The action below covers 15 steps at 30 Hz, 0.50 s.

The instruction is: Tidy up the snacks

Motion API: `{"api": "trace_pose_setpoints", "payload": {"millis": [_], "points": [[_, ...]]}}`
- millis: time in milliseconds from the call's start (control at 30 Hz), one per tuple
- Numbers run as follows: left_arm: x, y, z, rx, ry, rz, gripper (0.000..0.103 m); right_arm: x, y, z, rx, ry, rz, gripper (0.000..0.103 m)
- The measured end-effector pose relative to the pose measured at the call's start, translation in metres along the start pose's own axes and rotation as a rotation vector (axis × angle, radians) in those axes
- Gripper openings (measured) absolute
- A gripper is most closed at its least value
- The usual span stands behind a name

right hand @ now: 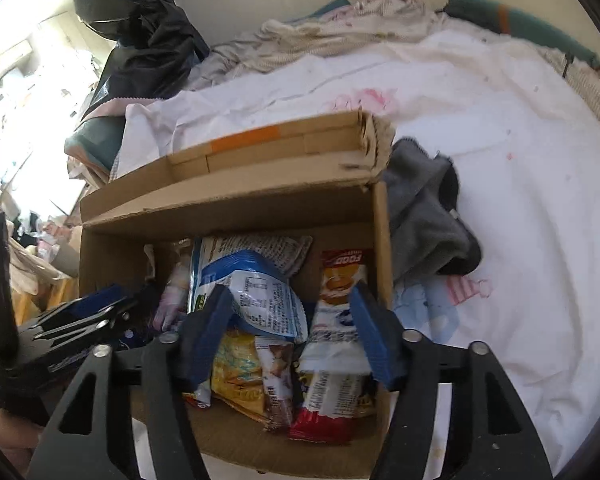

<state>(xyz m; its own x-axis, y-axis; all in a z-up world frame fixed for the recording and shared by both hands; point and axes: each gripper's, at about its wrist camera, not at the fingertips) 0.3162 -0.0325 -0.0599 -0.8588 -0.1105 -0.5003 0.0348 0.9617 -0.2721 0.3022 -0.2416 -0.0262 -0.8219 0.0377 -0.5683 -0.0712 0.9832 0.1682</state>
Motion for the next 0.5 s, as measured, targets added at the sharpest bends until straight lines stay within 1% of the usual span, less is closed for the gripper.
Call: {"api": "trace_pose_setpoints", "payload": {"millis": [100, 200, 233, 267, 400, 500], "points": [[0.001, 0.0, -0.014, -0.003, -0.014, 0.004, 0.083, 0.002, -0.002, -0.009, -0.021, -0.011, 0.009, 0.067], [0.004, 0.001, -0.028, -0.012, -0.028, 0.015, 0.083, 0.006, -0.008, -0.021, -0.039, -0.025, 0.038, 0.08], [0.005, 0.002, -0.035, -0.021, -0.04, 0.02, 0.083, 0.008, -0.009, -0.026, -0.051, -0.029, 0.047, 0.087], [0.007, 0.003, -0.04, -0.029, -0.048, 0.023, 0.083, 0.01, -0.009, -0.029, -0.059, -0.03, 0.047, 0.091], [0.022, 0.009, -0.069, -0.06, -0.092, 0.035, 0.083, 0.023, 0.002, -0.044, -0.05, -0.047, 0.014, 0.093], [0.037, 0.013, -0.089, -0.057, -0.121, 0.042, 0.083, 0.036, 0.008, -0.056, -0.057, -0.073, 0.01, 0.098]]}}
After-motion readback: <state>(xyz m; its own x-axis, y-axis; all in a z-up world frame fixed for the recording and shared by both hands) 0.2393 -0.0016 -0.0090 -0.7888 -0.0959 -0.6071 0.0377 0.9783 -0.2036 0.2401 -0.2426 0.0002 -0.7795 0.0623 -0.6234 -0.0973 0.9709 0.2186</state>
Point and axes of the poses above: each gripper's, at about its wrist camera, not at the fingertips, and z roughly the way its jaws point, y to its left, x to its underside, and after that the axes turned 7 degrees about x, right-handed
